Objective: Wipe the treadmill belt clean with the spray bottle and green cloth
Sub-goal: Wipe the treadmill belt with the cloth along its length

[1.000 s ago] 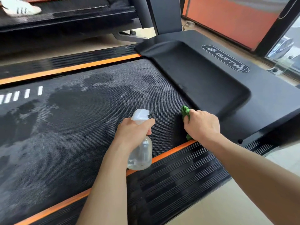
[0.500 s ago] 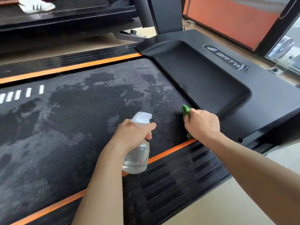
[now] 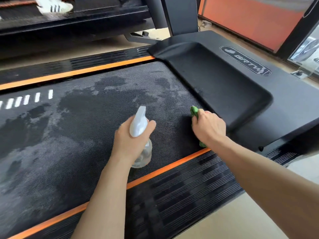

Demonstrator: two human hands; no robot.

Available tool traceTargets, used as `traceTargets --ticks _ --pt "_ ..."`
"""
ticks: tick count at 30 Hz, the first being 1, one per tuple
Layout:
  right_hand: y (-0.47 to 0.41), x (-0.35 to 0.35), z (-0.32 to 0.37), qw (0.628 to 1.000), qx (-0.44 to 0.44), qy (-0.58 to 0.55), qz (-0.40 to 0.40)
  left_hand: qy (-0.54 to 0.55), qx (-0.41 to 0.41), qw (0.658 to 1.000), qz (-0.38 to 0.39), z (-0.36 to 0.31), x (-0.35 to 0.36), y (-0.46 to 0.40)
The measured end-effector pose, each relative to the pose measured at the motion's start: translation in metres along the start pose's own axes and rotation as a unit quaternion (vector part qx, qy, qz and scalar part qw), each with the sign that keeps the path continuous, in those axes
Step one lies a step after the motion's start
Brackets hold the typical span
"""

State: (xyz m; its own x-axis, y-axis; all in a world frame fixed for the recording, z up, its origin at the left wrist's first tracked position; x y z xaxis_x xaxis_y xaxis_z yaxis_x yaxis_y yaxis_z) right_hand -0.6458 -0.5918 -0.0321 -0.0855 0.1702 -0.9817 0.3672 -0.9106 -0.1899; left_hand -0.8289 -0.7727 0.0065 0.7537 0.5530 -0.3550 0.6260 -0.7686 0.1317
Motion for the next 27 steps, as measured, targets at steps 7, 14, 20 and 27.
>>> traceTargets --ticks 7,14,20,27 --pt "0.062 -0.003 0.077 0.933 -0.353 -0.047 0.049 0.037 -0.017 0.993 -0.115 0.012 -0.002 -0.001" --pt "-0.041 0.01 0.019 0.995 -0.085 0.043 -0.013 0.038 0.017 0.991 -0.123 0.021 0.002 0.0" --pt "0.046 0.005 0.088 0.948 -0.315 -0.019 0.04 0.034 0.005 0.992 -0.125 0.019 0.001 -0.008" --pt "-0.046 0.006 0.018 0.989 -0.113 0.092 -0.002 0.009 0.003 0.993 -0.116 0.016 0.003 -0.007"
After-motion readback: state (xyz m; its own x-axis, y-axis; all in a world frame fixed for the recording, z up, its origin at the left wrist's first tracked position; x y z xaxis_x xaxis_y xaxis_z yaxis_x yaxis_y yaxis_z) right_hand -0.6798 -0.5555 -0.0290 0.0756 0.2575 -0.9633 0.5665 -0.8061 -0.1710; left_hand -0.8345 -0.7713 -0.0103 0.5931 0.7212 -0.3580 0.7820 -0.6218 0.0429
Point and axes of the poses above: each hand's wrist, its own y-axis away from the middle knuckle, its own x-axis out of the palm, z = x × y, the point moved 3 cm from there along -y, towards the middle knuckle, and after that the axes turned 2 degrees about y, right-handed, at the moved point
